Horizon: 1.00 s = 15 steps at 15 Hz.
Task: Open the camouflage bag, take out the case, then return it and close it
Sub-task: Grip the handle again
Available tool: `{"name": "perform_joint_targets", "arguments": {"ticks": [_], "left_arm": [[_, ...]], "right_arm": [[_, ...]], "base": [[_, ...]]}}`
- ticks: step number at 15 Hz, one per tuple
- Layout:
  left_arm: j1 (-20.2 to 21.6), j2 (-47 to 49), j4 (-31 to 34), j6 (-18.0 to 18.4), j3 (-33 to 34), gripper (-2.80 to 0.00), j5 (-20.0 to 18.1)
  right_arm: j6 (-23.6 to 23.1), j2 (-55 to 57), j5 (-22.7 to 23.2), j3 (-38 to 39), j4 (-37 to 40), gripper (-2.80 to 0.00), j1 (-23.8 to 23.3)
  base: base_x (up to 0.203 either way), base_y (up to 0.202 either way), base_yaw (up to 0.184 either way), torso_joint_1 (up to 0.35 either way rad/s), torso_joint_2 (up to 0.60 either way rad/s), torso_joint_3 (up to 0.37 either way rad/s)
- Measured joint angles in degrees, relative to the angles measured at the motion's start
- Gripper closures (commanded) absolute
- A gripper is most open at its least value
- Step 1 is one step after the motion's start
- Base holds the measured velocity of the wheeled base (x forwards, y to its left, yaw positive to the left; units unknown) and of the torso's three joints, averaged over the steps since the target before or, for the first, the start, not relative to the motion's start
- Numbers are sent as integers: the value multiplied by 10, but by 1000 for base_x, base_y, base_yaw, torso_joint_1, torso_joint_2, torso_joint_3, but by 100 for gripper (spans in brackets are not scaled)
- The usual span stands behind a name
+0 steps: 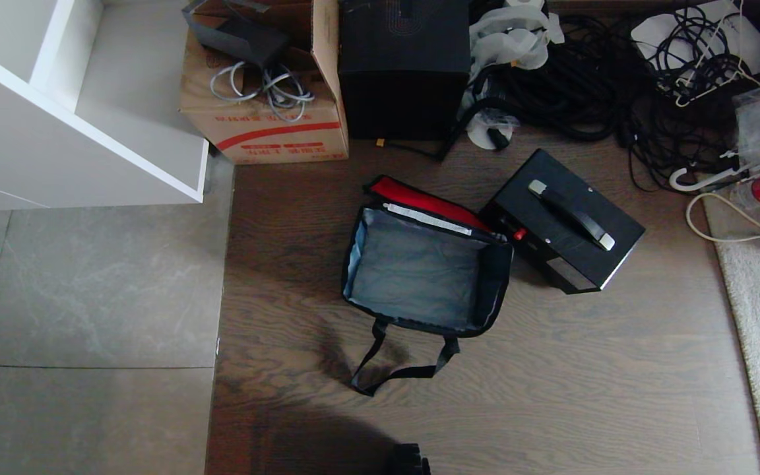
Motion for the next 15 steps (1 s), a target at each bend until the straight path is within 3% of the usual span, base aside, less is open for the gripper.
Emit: {"name": "perform_joint_targets", "arguments": {"ticks": [15], "left_arm": [[0,0,0,0,0,0,0]], "right_arm": [[0,0,0,0,0,0,0]], "base": [[0,0,0,0,0,0]]}}
